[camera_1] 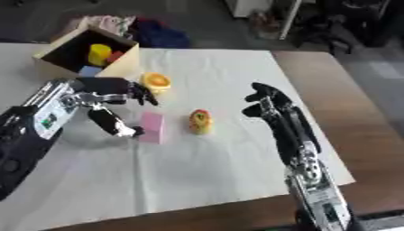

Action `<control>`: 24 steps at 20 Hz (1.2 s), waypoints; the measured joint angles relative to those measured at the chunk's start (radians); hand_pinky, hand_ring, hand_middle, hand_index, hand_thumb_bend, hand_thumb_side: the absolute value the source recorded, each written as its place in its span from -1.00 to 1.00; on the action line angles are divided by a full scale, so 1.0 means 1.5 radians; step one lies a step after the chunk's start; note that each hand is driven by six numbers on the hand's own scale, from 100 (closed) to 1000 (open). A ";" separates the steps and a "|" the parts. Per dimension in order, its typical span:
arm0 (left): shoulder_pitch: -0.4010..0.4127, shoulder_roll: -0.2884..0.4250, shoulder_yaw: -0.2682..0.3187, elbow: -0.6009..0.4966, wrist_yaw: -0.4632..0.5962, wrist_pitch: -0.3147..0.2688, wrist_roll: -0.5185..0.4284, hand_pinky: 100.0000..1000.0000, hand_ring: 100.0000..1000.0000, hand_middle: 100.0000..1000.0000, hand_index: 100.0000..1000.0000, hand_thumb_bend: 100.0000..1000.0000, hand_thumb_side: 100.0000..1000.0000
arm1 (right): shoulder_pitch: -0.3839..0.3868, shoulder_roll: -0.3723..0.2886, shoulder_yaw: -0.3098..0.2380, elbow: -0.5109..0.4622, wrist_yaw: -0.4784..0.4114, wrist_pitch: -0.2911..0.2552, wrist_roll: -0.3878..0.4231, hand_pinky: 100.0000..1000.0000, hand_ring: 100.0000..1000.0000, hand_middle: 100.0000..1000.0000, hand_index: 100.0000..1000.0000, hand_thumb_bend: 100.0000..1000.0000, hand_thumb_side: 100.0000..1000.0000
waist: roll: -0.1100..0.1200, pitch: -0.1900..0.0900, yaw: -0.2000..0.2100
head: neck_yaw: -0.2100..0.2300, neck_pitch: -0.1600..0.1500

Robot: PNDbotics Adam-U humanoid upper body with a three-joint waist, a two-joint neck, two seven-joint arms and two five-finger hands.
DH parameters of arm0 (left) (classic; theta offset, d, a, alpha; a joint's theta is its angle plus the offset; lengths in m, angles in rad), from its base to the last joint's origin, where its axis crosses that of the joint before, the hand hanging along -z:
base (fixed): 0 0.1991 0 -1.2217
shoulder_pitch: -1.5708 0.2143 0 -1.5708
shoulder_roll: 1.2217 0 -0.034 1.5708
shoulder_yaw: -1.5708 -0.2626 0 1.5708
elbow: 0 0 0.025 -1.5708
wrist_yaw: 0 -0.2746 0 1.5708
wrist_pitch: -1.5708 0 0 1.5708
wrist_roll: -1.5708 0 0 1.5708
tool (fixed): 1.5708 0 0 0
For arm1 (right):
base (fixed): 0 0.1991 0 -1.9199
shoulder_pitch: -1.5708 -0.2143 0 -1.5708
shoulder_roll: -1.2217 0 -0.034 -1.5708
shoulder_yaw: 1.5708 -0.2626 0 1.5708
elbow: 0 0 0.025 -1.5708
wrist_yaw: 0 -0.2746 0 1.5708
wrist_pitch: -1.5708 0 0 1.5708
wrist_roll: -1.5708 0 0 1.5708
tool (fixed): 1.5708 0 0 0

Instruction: Pick up objects on the table and place them in the box.

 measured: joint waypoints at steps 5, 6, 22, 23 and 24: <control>0.007 -0.005 0.000 0.012 -0.024 -0.008 0.008 0.58 0.34 0.47 0.71 -0.48 -0.01 | 0.000 0.000 0.000 -0.001 0.000 0.000 0.000 0.28 0.06 0.15 0.57 -1.00 0.35 | 0.000 0.000 -0.001 | 0.000 0.000; 0.007 -0.007 0.000 0.014 -0.029 -0.010 0.010 0.57 0.33 0.46 0.70 -0.48 -0.01 | 0.000 0.000 0.000 -0.001 0.000 0.000 0.000 0.28 0.06 0.15 0.57 -1.00 0.35 | 0.000 0.000 -0.002 | 0.000 0.000; 0.008 0.012 0.013 -0.013 -0.014 -0.029 0.045 0.29 -0.19 -0.14 0.21 -1.00 -0.78 | 0.000 0.005 -0.003 -0.002 0.000 0.000 0.000 0.28 0.05 0.14 0.56 -1.00 0.36 | 0.000 0.000 0.003 | -0.006 0.000; 0.005 0.019 0.016 -0.025 -0.005 -0.026 0.052 0.29 -0.20 -0.15 0.21 -1.00 -0.79 | 0.000 0.005 -0.004 -0.002 0.000 0.000 0.000 0.28 0.05 0.14 0.56 -1.00 0.36 | 0.000 0.000 0.005 | -0.007 0.000; 0.002 0.027 0.020 -0.039 0.005 -0.021 0.059 0.29 -0.20 -0.15 0.21 -1.00 -0.80 | 0.000 0.005 -0.004 -0.002 0.000 0.000 0.000 0.28 0.05 0.14 0.56 -1.00 0.36 | 0.000 0.000 0.006 | -0.008 0.000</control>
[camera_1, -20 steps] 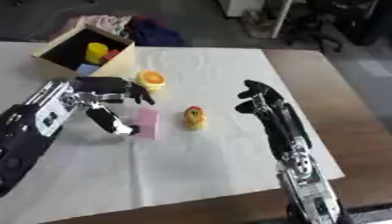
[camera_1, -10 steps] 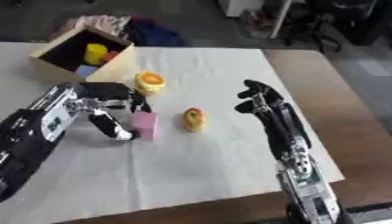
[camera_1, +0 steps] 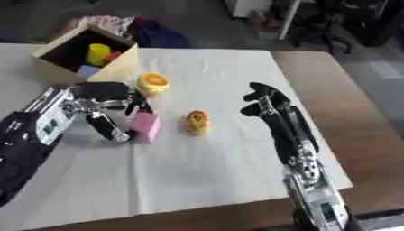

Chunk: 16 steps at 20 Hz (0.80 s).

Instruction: Pick up objects on the table and place them in the box.

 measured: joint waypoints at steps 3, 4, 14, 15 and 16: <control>-0.010 0.030 0.012 -0.039 0.031 0.021 0.024 0.30 -0.19 -0.14 0.22 -0.98 -0.83 | 0.000 0.000 0.000 0.000 0.000 0.000 0.000 0.28 0.04 0.14 0.56 -1.00 0.36 | 0.000 0.000 0.001 | -0.004 0.000; -0.013 0.042 0.017 -0.049 0.043 0.029 0.033 0.31 -0.18 -0.12 0.23 -0.97 -0.84 | 0.000 0.000 -0.001 0.000 0.000 0.000 0.000 0.28 0.04 0.14 0.56 -1.00 0.36 | 0.000 0.000 0.003 | -0.005 0.000; -0.058 0.094 0.159 0.040 0.046 0.134 0.137 0.33 -0.08 -0.06 0.30 -1.00 -0.92 | 0.001 0.000 -0.003 0.000 0.000 0.000 0.000 0.28 0.04 0.14 0.56 -1.00 0.36 | 0.000 0.000 0.002 | -0.012 -0.001; -0.063 0.091 0.177 0.058 0.036 0.146 0.148 0.33 -0.08 -0.06 0.30 -1.00 -0.92 | 0.001 0.000 -0.003 0.000 0.000 0.000 0.001 0.28 0.04 0.14 0.56 -1.00 0.36 | 0.000 0.000 0.000 | -0.011 -0.001; -0.070 0.086 0.190 0.077 0.025 0.158 0.160 0.35 -0.03 -0.02 0.34 -1.00 -0.92 | 0.001 0.000 -0.002 0.000 0.000 0.000 0.001 0.28 0.04 0.14 0.55 -1.00 0.36 | 0.000 0.000 -0.001 | -0.010 -0.001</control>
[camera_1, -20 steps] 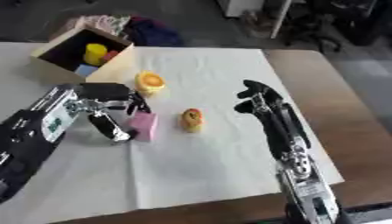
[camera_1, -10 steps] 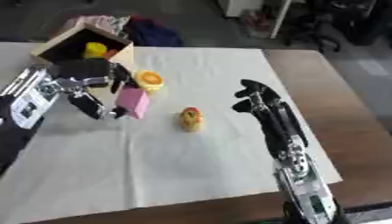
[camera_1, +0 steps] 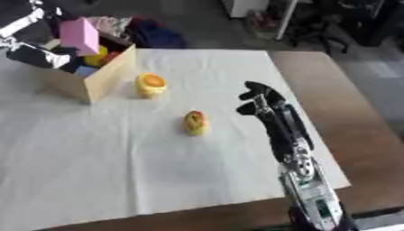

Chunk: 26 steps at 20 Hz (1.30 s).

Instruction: Pick up objects on the table and place them in the box.

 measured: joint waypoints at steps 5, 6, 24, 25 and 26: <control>-0.014 -0.025 0.032 0.073 -0.060 0.061 0.061 0.39 0.09 0.16 0.50 -1.00 -0.91 | 0.000 0.000 0.006 0.000 0.000 0.001 0.005 0.28 0.04 0.14 0.55 -1.00 0.36 | 0.000 0.000 -0.005 | 0.003 0.000; -0.014 -0.029 0.035 0.083 -0.072 0.074 0.073 0.41 0.13 0.22 0.57 -1.00 -0.91 | 0.000 0.000 0.006 0.000 0.000 0.001 0.006 0.28 0.04 0.14 0.55 -1.00 0.36 | 0.000 0.000 -0.006 | 0.003 0.000; -0.014 -0.049 0.028 0.157 -0.170 0.149 0.206 0.70 0.61 0.88 0.97 -0.64 0.25 | 0.000 0.000 0.007 0.002 0.000 0.001 0.011 0.28 0.03 0.14 0.53 -1.00 0.36 | 0.000 0.000 -0.005 | 0.003 0.000; -0.014 -0.049 0.028 0.157 -0.173 0.150 0.204 0.70 0.61 0.88 0.98 -0.58 0.23 | 0.000 0.000 0.007 0.002 0.000 0.000 0.011 0.28 0.03 0.14 0.53 -1.00 0.36 | 0.000 0.000 -0.005 | 0.003 0.000; -0.014 -0.049 0.028 0.157 -0.176 0.151 0.203 0.71 0.62 0.88 0.98 -0.48 0.21 | 0.000 0.000 0.007 0.002 0.000 0.000 0.011 0.28 0.03 0.14 0.53 -1.00 0.36 | 0.000 0.000 -0.004 | 0.003 0.000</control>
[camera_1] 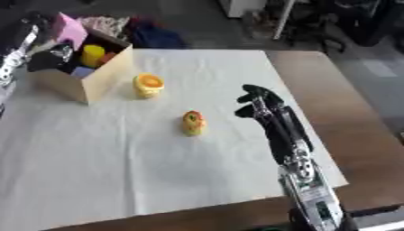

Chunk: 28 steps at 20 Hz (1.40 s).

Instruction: Pick up objects on the table and place them in the box.

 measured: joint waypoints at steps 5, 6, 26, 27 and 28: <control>0.003 0.001 0.000 0.000 -0.011 -0.004 -0.014 0.74 0.64 0.88 0.99 -0.28 0.12 | 0.000 0.000 0.000 0.000 0.000 0.000 0.000 0.28 0.03 0.14 0.53 -1.00 0.36 | 0.000 0.000 0.001 | -0.001 0.000; 0.004 0.001 0.000 -0.001 -0.011 -0.006 -0.017 0.74 0.64 0.87 0.98 -0.32 0.08 | 0.000 0.000 0.000 0.000 0.000 0.000 0.000 0.28 0.03 0.14 0.53 -1.00 0.36 | 0.000 0.000 0.001 | -0.002 0.000; 0.182 0.145 -0.044 -0.277 0.176 -0.178 0.003 0.56 0.32 0.46 0.77 -1.00 -0.56 | -0.194 -0.193 0.082 0.092 0.095 -0.050 0.118 0.40 0.29 0.40 0.71 -1.00 -0.31 | 0.000 0.000 0.067 | -0.051 0.007; 0.200 0.149 -0.040 -0.295 0.187 -0.185 0.009 0.55 0.30 0.44 0.76 -1.00 -0.40 | -0.207 -0.205 0.091 0.108 0.106 -0.056 0.129 0.42 0.33 0.44 0.71 -1.00 -0.37 | 0.000 0.000 0.070 | -0.054 0.007; 0.217 0.152 -0.038 -0.312 0.198 -0.189 0.014 0.55 0.29 0.44 0.75 -1.00 -0.36 | -0.217 -0.215 0.099 0.124 0.116 -0.060 0.139 0.42 0.34 0.44 0.71 -1.00 -0.36 | 0.000 0.000 0.073 | -0.056 0.007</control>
